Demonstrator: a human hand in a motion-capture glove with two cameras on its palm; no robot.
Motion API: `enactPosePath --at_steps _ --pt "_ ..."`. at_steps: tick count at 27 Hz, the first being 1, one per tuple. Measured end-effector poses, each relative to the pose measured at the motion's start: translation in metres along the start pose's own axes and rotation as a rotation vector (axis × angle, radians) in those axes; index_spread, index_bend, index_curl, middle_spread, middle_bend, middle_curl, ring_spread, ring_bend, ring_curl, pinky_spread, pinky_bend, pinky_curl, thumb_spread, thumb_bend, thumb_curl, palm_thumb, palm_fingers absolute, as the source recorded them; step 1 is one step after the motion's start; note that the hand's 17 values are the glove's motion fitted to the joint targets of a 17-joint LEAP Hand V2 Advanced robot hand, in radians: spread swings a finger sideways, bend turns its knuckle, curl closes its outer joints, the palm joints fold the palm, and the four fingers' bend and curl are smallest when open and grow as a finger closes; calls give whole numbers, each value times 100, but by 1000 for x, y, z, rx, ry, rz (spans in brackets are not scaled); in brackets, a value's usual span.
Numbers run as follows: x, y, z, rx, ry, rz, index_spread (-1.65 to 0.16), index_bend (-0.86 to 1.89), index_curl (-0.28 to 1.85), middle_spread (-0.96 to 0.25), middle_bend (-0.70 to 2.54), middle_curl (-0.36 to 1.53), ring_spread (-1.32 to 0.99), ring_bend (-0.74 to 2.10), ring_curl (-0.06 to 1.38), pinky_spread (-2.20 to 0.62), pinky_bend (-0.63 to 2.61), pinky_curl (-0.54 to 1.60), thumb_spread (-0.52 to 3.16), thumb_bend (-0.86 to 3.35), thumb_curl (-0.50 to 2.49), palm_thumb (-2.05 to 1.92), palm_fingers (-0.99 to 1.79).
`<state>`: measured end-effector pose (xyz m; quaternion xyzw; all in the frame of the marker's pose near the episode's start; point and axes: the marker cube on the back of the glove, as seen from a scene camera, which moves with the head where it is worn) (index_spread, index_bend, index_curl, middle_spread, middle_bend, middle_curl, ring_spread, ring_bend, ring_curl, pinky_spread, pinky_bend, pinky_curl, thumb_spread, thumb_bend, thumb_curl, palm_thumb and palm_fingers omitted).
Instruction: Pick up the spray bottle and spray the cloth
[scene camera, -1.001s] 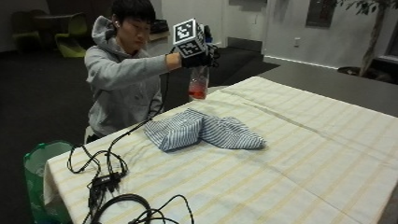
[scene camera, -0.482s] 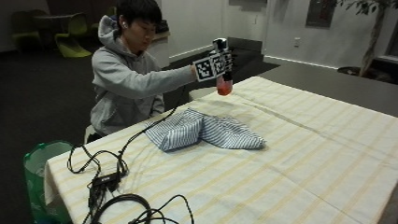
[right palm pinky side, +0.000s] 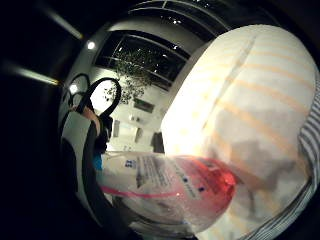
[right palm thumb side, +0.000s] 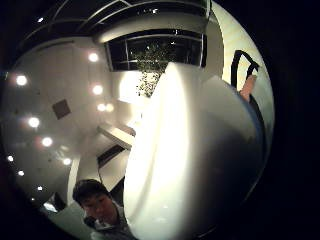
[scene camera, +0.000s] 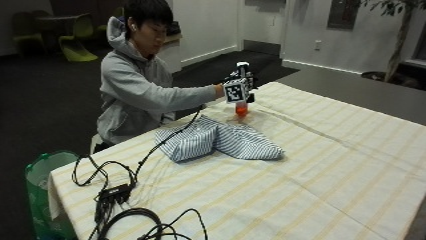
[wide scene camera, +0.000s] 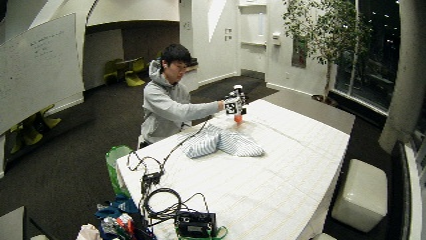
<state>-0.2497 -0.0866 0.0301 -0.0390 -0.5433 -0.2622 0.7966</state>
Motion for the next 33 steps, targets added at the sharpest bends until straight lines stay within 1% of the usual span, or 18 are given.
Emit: enactPosePath --at_steps 2,5,8,9,11,13,14,15,16,18,19,20,23,27,29,33 --pt "11 5 12 -57 54 -1 -21 29 53 -11 58 49 -16 59 45 -30 42 40 7 -4 72 100 134" --pt "2 -3 13 -17 -3 -20 -21 27 53 -11 58 49 -16 59 45 -29 42 39 9 -4 72 99 134" --pt "5 2 19 -90 46 -31 -22 23 52 -11 57 48 -16 57 44 -30 43 39 10 -4 72 100 128" --pt "4 -3 21 -76 56 -33 -22 21 52 -12 54 48 -16 55 44 -29 45 40 11 -4 72 101 123" --pt "-3 -21 20 21 33 -35 -23 14 50 -12 50 47 -17 52 43 -27 47 40 13 -3 72 102 113" --pt "-8 -37 14 113 13 -30 -26 5 45 -12 44 45 -16 49 42 -22 49 40 25 -2 72 104 92" --pt "-8 -39 10 117 17 -26 -28 0 43 -12 43 45 -15 46 42 -18 47 41 30 -3 71 102 72" --pt "-8 -34 7 85 25 -22 -30 0 43 -11 38 44 -14 45 43 -14 48 43 34 -5 70 100 49" --pt "-8 -24 3 25 29 -18 -31 1 43 -10 37 44 -12 43 45 -11 52 46 37 -6 69 98 39" --pt "-12 -2 -8 -80 23 -18 -34 2 40 -7 28 41 -9 38 43 -5 57 47 44 -7 66 93 17" --pt "-14 5 -14 -91 20 -20 -35 3 39 -6 27 41 -8 38 43 -2 58 47 47 -7 65 92 16" --pt "-16 8 -20 -73 23 -23 -36 2 36 -6 25 39 -8 35 41 0 58 45 50 -7 64 89 10" --pt "-21 20 -39 -4 59 -31 -38 6 31 -4 22 37 -6 33 36 6 59 42 57 -6 61 86 8" --pt "-38 64 -67 -25 97 -51 -40 8 27 -2 19 35 -4 33 33 11 60 39 62 -5 58 85 7" --pt "-51 88 -75 -6 85 -69 -40 10 27 -2 19 35 -3 34 33 12 60 39 64 -3 58 86 8" --pt "-54 120 -78 52 161 -103 -39 15 27 -1 21 35 -3 33 32 14 56 37 66 -1 59 93 14"
